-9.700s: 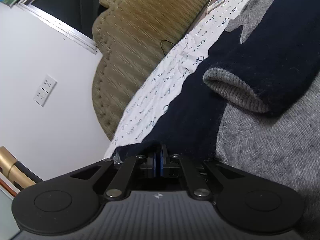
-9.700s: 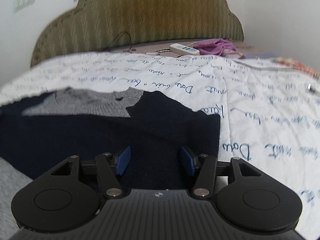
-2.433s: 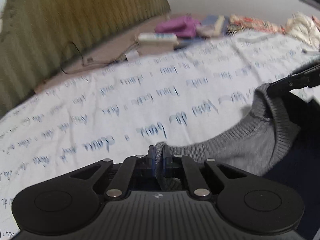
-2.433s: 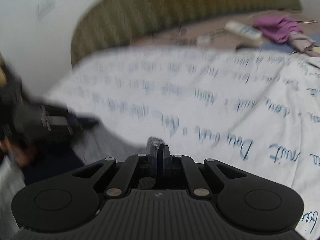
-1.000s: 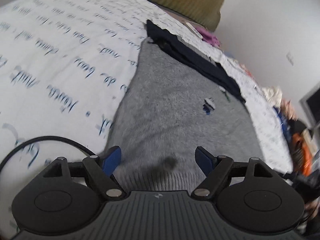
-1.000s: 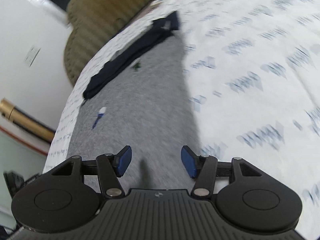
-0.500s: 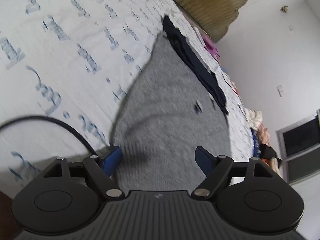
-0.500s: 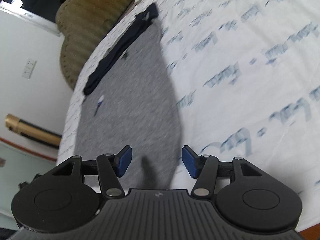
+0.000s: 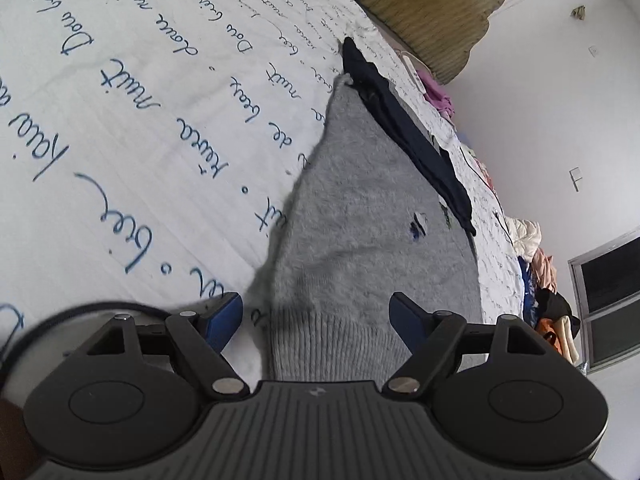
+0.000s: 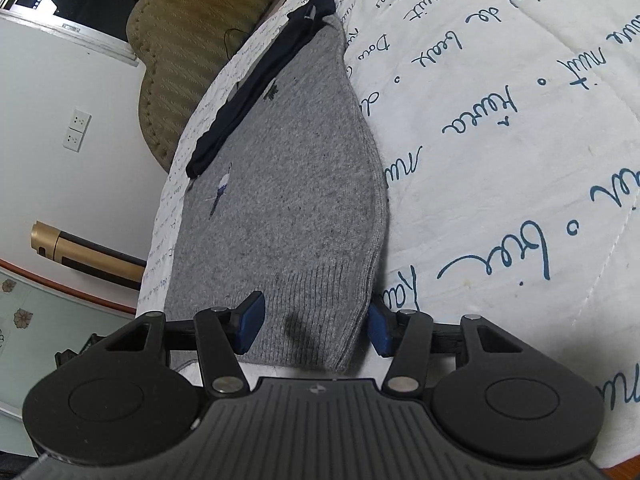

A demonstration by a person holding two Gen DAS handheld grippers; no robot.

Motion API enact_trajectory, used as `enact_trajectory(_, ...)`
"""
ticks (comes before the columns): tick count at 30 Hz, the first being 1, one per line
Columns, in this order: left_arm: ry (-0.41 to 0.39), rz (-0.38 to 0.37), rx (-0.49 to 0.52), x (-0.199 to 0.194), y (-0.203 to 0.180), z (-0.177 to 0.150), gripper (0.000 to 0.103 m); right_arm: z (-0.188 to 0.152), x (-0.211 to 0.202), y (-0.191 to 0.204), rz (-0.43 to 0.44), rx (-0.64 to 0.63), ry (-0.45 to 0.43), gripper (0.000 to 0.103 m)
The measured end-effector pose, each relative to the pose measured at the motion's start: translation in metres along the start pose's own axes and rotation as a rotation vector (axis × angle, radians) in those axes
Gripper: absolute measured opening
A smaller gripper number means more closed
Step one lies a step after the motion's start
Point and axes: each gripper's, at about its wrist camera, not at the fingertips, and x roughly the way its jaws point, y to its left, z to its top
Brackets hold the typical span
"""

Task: Fold small clothes
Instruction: 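Open both grippers and lift them away from the folded sweater, then close both grippers on the ribbed hem end of the folded sweater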

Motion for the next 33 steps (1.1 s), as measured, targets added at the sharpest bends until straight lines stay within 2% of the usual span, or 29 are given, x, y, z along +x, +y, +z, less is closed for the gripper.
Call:
enact_trajectory(4,-0.032,0.008,0.002,-0.001,0.001,0.010,0.080,0.000,-0.001,-0.001,0.002,0.007,-0.001,0.058)
enact_trajectory(8,0.029,-0.045,-0.042,0.010,0.005,0.008,0.080,-0.001,0.000,-0.001,0.005,0.009,-0.002,0.058)
enact_trajectory(10,0.062,-0.078,-0.046,0.015,0.004,0.002,0.065,-0.001,0.000,-0.002,0.010,0.012,-0.006,0.059)
enact_trajectory(13,0.105,-0.124,-0.073,0.022,0.005,-0.008,0.056,-0.001,0.000,-0.004,0.034,0.037,-0.010,0.060)
enact_trajectory(16,0.139,-0.144,-0.082,0.025,0.008,-0.015,0.042,-0.002,0.000,-0.005,0.054,0.055,0.006,0.050)
enact_trajectory(20,0.157,-0.163,-0.112,0.028,0.014,-0.018,0.037,-0.003,0.003,-0.009,0.065,0.072,0.018,0.050)
enact_trajectory(23,0.159,-0.137,-0.101,0.031,0.010,-0.018,0.029,-0.001,0.012,-0.012,0.085,0.091,0.028,0.042)
enact_trajectory(24,0.159,-0.126,-0.094,0.032,0.010,-0.018,0.020,-0.001,0.016,-0.012,0.088,0.091,0.036,0.021)
enact_trajectory(25,0.167,-0.117,-0.091,0.034,0.009,-0.019,0.009,0.000,0.020,-0.013,0.082,0.095,0.047,0.010)
enact_trajectory(27,0.171,-0.102,-0.089,0.034,0.007,-0.020,0.006,0.001,0.023,-0.016,0.072,0.105,0.057,0.009)
enact_trajectory(29,0.170,-0.124,-0.057,0.028,-0.002,-0.020,0.005,0.002,0.017,-0.012,0.072,0.089,0.046,0.009)
enact_trajectory(31,0.161,-0.166,-0.024,0.018,-0.014,-0.019,0.005,0.005,-0.001,-0.003,0.091,0.064,0.007,0.009)
enact_trajectory(33,0.155,-0.156,0.021,0.011,-0.020,-0.018,0.005,0.009,-0.022,0.005,0.072,0.016,-0.017,0.008)
